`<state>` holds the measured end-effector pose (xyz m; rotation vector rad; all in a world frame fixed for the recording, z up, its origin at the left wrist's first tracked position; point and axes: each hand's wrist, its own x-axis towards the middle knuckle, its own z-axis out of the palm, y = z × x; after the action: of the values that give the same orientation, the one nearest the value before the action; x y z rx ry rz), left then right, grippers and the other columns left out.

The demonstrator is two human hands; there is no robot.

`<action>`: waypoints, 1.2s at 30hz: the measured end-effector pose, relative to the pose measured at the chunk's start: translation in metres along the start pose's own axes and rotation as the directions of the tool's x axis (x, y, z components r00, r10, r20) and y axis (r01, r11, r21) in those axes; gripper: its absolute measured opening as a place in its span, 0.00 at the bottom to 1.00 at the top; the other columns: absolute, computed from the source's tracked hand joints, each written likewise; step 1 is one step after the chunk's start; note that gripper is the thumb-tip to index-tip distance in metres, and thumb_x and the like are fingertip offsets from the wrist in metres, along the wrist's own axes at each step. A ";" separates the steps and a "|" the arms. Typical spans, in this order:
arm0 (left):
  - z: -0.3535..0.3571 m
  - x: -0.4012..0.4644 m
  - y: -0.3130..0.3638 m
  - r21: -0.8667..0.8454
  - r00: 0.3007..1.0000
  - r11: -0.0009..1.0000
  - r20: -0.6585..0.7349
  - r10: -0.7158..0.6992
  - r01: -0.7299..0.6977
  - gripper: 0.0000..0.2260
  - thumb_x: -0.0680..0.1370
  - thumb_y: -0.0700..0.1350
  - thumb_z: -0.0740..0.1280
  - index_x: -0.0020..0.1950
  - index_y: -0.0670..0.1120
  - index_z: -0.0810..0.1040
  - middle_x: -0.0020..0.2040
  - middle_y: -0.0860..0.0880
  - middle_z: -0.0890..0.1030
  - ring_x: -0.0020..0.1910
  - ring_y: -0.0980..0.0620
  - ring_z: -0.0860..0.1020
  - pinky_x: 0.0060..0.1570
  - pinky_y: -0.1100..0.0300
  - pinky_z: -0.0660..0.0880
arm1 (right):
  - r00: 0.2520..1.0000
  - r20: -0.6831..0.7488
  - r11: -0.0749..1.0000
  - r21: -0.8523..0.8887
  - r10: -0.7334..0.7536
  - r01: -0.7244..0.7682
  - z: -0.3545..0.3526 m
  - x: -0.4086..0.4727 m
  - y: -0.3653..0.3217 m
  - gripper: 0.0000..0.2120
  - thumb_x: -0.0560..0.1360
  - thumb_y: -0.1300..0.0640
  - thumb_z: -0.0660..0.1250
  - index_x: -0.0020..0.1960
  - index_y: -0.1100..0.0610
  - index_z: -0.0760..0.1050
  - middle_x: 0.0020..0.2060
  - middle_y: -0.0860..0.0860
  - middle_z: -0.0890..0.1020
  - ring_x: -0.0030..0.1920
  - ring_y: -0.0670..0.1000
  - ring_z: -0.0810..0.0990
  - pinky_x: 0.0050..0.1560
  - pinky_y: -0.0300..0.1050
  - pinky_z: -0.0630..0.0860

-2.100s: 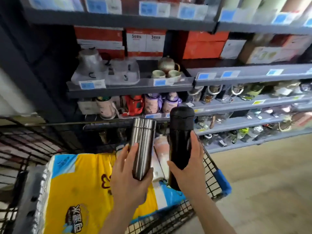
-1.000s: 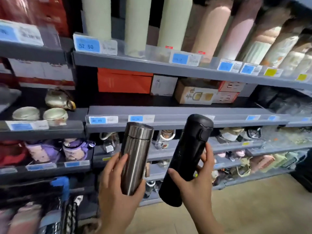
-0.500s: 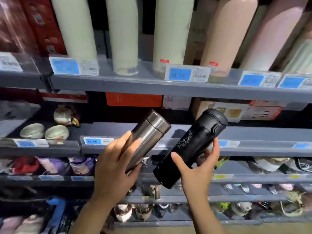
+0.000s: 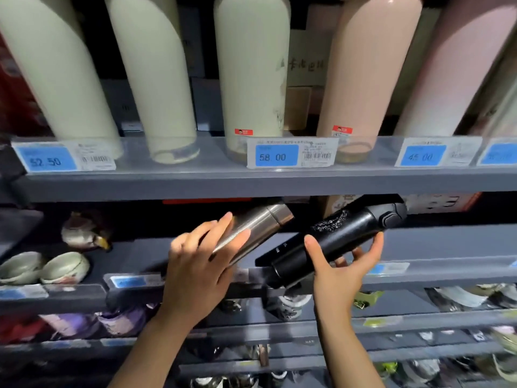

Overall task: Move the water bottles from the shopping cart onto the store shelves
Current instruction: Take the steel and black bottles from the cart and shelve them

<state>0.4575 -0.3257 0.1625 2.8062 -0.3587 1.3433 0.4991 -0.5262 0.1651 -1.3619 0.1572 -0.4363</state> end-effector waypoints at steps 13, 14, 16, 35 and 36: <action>0.051 0.009 -0.050 0.004 0.975 0.999 -0.218 -0.047 0.049 0.24 0.67 0.44 0.74 0.62 0.49 0.74 0.39 0.45 0.76 0.34 0.43 0.70 0.36 0.53 0.64 | 0.986 -0.108 0.992 -0.011 -0.124 0.124 0.048 0.012 0.018 0.53 0.66 0.53 0.79 0.76 0.39 0.46 0.73 0.46 0.60 0.70 0.40 0.65 0.67 0.43 0.70; 0.054 0.007 -0.052 -0.006 0.972 0.998 -0.227 -0.065 0.065 0.23 0.67 0.44 0.75 0.60 0.48 0.74 0.38 0.44 0.75 0.34 0.43 0.69 0.37 0.53 0.64 | 0.986 -0.095 0.991 -0.007 -0.135 0.135 0.051 0.011 0.020 0.52 0.66 0.55 0.79 0.77 0.42 0.46 0.72 0.44 0.60 0.66 0.31 0.63 0.63 0.33 0.69; 0.060 0.004 -0.055 -0.038 0.963 0.993 -0.245 -0.115 0.109 0.22 0.67 0.45 0.75 0.58 0.47 0.74 0.36 0.43 0.74 0.35 0.44 0.67 0.37 0.53 0.63 | 0.986 -0.072 0.988 -0.033 -0.153 0.151 0.058 0.008 0.023 0.52 0.67 0.57 0.78 0.77 0.43 0.46 0.73 0.44 0.59 0.64 0.31 0.63 0.59 0.28 0.67; 0.036 -0.033 -0.072 -0.257 0.858 0.867 -0.188 -0.479 0.428 0.26 0.73 0.52 0.69 0.69 0.47 0.68 0.60 0.30 0.75 0.53 0.32 0.79 0.50 0.44 0.80 | 0.870 0.259 0.827 -0.287 -0.419 0.484 0.103 -0.039 0.053 0.49 0.66 0.58 0.79 0.71 0.36 0.50 0.71 0.40 0.56 0.71 0.30 0.53 0.65 0.20 0.52; 0.034 -0.035 -0.073 -0.259 0.857 0.866 -0.189 -0.480 0.428 0.27 0.73 0.53 0.69 0.70 0.48 0.68 0.61 0.31 0.75 0.54 0.33 0.79 0.51 0.45 0.80 | 0.861 0.278 0.816 -0.293 -0.425 0.497 0.103 -0.040 0.055 0.50 0.66 0.58 0.79 0.71 0.35 0.49 0.72 0.43 0.56 0.73 0.36 0.54 0.66 0.21 0.52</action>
<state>0.4781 -0.2512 0.1205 2.3070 0.1623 1.4122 0.5109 -0.4088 0.1286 -1.8022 -0.2898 -0.7004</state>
